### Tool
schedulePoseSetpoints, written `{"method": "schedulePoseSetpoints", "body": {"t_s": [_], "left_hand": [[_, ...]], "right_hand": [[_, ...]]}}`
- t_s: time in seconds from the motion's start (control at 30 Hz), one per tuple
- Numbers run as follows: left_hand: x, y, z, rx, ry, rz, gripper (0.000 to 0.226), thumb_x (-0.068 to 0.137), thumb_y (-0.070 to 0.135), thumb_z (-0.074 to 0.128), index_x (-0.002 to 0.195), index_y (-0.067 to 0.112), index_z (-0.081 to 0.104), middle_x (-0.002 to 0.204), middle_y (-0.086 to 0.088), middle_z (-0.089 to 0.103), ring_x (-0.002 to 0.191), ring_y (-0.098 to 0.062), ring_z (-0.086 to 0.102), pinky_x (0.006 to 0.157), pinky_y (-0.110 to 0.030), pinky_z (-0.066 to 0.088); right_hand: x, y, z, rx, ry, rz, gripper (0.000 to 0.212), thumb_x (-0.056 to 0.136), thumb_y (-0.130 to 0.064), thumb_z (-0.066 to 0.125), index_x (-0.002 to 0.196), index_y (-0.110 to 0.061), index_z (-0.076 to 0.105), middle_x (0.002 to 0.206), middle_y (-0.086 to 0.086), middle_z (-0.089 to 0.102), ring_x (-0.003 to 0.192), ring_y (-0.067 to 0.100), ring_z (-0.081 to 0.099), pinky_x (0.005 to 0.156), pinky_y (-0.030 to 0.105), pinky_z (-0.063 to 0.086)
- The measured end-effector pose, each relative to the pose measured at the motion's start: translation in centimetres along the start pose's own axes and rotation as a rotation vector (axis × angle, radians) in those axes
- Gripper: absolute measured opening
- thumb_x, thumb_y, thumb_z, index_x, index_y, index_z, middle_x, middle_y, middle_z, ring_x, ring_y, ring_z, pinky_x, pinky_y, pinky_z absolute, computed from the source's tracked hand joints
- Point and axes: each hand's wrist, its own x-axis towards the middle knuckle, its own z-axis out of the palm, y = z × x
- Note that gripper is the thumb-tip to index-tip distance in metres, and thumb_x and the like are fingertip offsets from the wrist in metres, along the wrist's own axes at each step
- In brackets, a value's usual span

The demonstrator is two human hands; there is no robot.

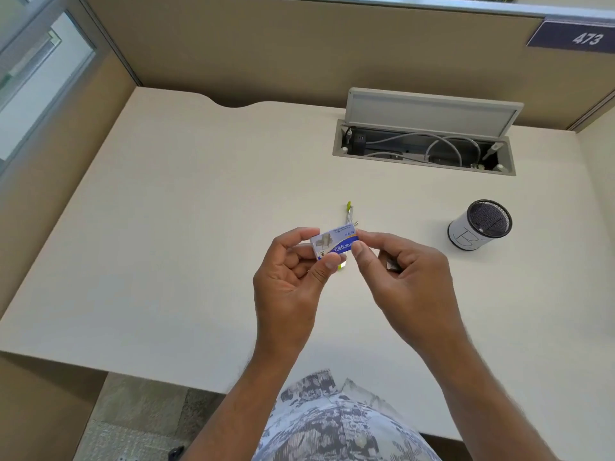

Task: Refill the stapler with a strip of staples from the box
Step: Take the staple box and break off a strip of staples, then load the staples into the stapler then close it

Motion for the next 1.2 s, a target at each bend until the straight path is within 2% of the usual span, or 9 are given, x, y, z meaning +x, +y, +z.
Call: {"method": "schedulePoseSetpoints", "body": {"t_s": [0.2,0.33,0.4,0.47,0.57,0.87,1.03,1.1,1.2], "left_hand": [[1.1,-5.4,-1.7,0.223,-0.061,-0.130,0.035,0.081,0.021,0.087,0.104,0.031,0.063,0.092,-0.002,0.083,0.084,-0.023,0.081,0.078,-0.036,0.065],[4.2,-11.9,-4.0,0.429,0.097,-0.282,0.030,0.085,0.009,0.085,0.099,0.025,0.064,0.088,-0.001,0.077,0.080,-0.019,0.073,0.074,-0.028,0.058],[7.1,-14.6,-5.3,0.563,0.187,-0.302,0.026,0.085,0.008,0.085,0.102,0.016,0.067,0.096,-0.005,0.073,0.087,-0.029,0.068,0.075,-0.027,0.054],[9.7,-16.6,-6.2,0.724,0.265,-0.320,0.029,0.085,0.011,0.085,0.109,0.003,0.070,0.106,-0.017,0.071,0.099,-0.039,0.065,0.086,-0.040,0.053],[14.2,-17.8,-6.7,0.871,0.343,-0.335,0.034,0.088,0.022,0.083,0.114,0.005,0.070,0.118,-0.019,0.067,0.115,-0.038,0.060,0.095,-0.045,0.044],[22.1,-20.0,-5.1,1.057,0.303,-0.294,0.040,0.085,0.036,0.081,0.114,0.013,0.065,0.124,-0.011,0.061,0.121,-0.033,0.053,0.094,-0.042,0.036],[20.7,-20.6,-5.0,0.996,0.346,-0.263,0.062,0.075,0.044,0.089,0.119,0.011,0.059,0.120,-0.011,0.061,0.115,-0.033,0.057,0.092,-0.045,0.039],[18.3,-21.0,-3.9,0.955,0.278,-0.164,0.053,0.079,0.041,0.087,0.111,0.008,0.062,0.110,-0.013,0.063,0.105,-0.035,0.062,0.090,-0.047,0.045],[13.9,-22.1,-1.3,0.951,-0.035,-0.050,0.040,0.086,0.032,0.083,0.113,0.008,0.066,0.108,-0.012,0.064,0.099,-0.033,0.066,0.088,-0.051,0.053]], "right_hand": [[0.6,4.9,2.5,-0.082,-0.022,0.102,0.023,0.095,-0.024,0.066,0.116,-0.024,0.076,0.046,-0.010,0.036,0.044,0.007,0.034,0.048,0.013,0.030],[0.7,9.0,3.7,-0.153,-0.106,0.346,0.014,0.096,-0.022,0.062,0.107,-0.028,0.069,0.054,-0.008,0.043,0.051,0.006,0.046,0.058,0.028,0.040],[0.4,10.7,3.5,-0.159,-0.175,0.507,0.009,0.095,-0.018,0.060,0.097,-0.026,0.064,0.063,-0.007,0.050,0.060,0.012,0.050,0.061,0.030,0.041],[-0.9,12.0,2.6,-0.110,-0.245,0.665,0.015,0.094,-0.010,0.055,0.098,-0.021,0.064,0.074,-0.003,0.057,0.067,0.015,0.052,0.061,0.029,0.041],[-2.0,13.2,1.5,0.047,-0.259,0.832,0.024,0.095,0.004,0.045,0.104,-0.007,0.065,0.081,0.005,0.061,0.070,0.018,0.053,0.055,0.026,0.040],[-2.6,15.3,1.7,0.149,-0.184,0.919,0.030,0.097,0.010,0.042,0.101,-0.004,0.069,0.077,0.008,0.065,0.068,0.021,0.057,0.052,0.028,0.044],[-2.5,15.6,2.7,0.178,-0.195,0.920,0.031,0.096,0.008,0.043,0.100,-0.006,0.070,0.075,0.005,0.066,0.068,0.020,0.058,0.053,0.028,0.046],[-2.4,15.6,2.9,0.194,-0.197,0.927,0.031,0.097,0.009,0.042,0.101,-0.005,0.069,0.077,0.006,0.065,0.069,0.021,0.057,0.053,0.028,0.046],[-2.2,15.5,3.0,0.223,-0.206,0.933,0.031,0.097,0.009,0.040,0.103,-0.003,0.068,0.080,0.008,0.065,0.072,0.022,0.058,0.057,0.029,0.048]]}}
